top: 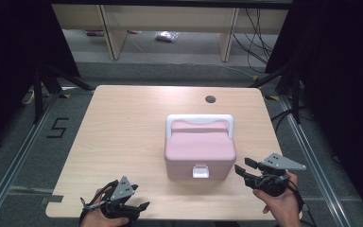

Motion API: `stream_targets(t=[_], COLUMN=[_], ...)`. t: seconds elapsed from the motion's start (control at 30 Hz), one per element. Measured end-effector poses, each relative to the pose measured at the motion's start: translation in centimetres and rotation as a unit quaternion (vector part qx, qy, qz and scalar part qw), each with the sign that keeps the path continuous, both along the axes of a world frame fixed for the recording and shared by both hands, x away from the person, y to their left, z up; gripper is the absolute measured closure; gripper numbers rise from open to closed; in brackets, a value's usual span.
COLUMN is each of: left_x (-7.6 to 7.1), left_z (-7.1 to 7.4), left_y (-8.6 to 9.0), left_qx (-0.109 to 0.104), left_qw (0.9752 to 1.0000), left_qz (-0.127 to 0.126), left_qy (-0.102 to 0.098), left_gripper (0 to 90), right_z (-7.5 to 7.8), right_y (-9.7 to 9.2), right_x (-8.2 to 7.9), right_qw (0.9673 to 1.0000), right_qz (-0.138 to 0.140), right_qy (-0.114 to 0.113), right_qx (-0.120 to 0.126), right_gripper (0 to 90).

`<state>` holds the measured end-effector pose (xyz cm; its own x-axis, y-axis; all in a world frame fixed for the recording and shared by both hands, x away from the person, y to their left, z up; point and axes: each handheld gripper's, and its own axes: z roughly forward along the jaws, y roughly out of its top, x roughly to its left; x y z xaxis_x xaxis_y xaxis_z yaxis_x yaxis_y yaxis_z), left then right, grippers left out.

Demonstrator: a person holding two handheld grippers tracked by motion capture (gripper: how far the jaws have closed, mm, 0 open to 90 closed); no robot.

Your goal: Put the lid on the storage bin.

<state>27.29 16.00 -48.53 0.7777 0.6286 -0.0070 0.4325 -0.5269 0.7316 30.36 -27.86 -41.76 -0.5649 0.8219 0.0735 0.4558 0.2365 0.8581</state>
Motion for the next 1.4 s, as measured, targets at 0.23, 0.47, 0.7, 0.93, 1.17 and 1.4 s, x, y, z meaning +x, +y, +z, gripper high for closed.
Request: stream_targets(t=[0.23,0.47,0.7,0.93,1.17,1.4], left_x=[0.0,0.0,0.0,-0.1,-0.2,-0.3], left_z=[0.0,0.0,0.1,0.1,0.1,0.0], left_y=[0.1,0.2,0.4,0.3,0.6,0.6], left_qx=[-0.006,-0.010,-0.004,-0.014,0.000,-0.005], left_qw=[1.0000,0.9999,1.0000,0.9998,1.0000,1.0000], left_qz=[0.001,0.006,0.008,0.010,0.007,0.007], left_qy=[0.002,0.001,-0.002,-0.002,-0.005,-0.004], left_gripper=[29.7,29.7,29.7,29.7,29.7,29.6], right_z=[-0.3,-1.0,-1.6,-2.3,-3.1,-3.8], right_y=[-0.1,-0.2,-0.8,-1.3,-1.6,-1.6], right_x=[-0.4,-1.1,-1.8,-2.3,-2.6,-2.7], right_qw=[1.0000,1.0000,1.0000,0.9995,0.9992,0.9988], right_qz=[-0.003,0.000,-0.001,-0.004,0.001,-0.004], right_qy=[0.004,0.006,0.006,0.027,0.038,0.049], right_qx=[-0.002,0.003,0.005,0.017,0.012,-0.009], right_gripper=[45.4,38.6,36.1,34.3,30.0,22.5])
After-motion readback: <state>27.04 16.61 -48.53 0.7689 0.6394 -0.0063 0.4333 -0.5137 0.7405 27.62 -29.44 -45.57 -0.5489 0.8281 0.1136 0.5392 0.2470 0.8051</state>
